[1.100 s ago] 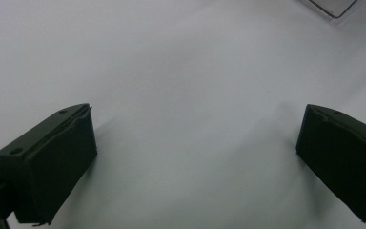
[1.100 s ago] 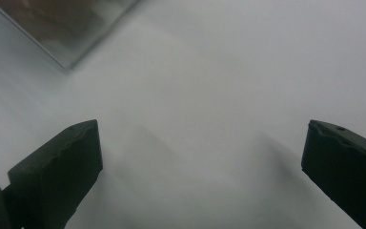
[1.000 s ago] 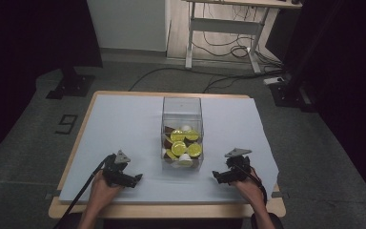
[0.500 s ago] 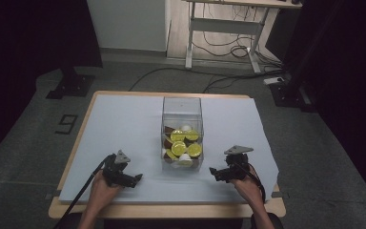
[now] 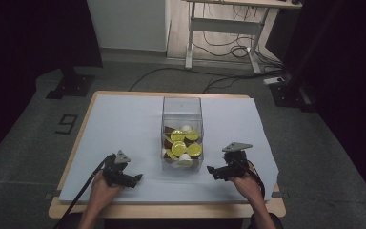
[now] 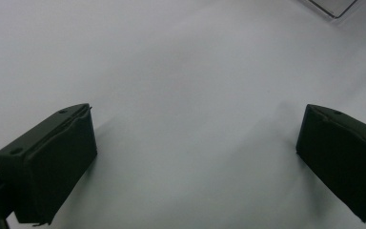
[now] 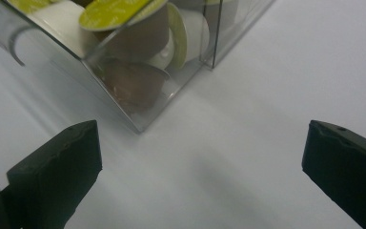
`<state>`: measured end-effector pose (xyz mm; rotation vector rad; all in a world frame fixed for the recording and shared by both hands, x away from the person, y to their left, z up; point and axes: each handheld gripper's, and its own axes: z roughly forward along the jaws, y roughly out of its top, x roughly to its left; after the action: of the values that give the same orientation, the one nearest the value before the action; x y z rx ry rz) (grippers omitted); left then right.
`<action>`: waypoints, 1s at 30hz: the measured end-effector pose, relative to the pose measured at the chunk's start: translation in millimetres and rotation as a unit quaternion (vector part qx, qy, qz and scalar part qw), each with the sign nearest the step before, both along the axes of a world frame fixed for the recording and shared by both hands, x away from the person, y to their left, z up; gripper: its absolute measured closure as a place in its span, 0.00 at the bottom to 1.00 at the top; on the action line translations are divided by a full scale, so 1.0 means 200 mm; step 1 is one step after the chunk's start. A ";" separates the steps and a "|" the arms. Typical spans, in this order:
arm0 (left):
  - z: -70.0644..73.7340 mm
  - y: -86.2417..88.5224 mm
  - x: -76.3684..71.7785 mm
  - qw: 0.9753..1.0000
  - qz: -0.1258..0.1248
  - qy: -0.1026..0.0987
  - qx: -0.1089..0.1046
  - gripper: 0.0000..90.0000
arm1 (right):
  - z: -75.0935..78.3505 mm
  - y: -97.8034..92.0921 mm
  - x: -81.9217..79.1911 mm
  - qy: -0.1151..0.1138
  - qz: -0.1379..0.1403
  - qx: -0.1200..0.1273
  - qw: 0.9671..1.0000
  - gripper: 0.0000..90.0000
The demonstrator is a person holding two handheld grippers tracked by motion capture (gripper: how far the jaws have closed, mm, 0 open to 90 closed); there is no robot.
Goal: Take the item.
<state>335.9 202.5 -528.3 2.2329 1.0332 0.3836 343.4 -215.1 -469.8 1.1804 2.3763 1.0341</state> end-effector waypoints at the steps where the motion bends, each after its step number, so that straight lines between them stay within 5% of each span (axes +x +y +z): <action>1: 0.00 0.00 0.00 1.000 0.000 0.000 0.000 0.00 | 0.01 0.00 0.00 0.001 0.000 0.001 1.000 0.00; 30: 0.00 0.00 0.00 1.000 0.001 -0.001 0.000 0.00 | 0.24 0.18 0.05 -0.013 0.040 0.001 0.999 0.01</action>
<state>335.7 202.4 -528.4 2.2318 1.0339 0.3860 353.8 -178.8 -421.8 1.0726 2.4211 1.0710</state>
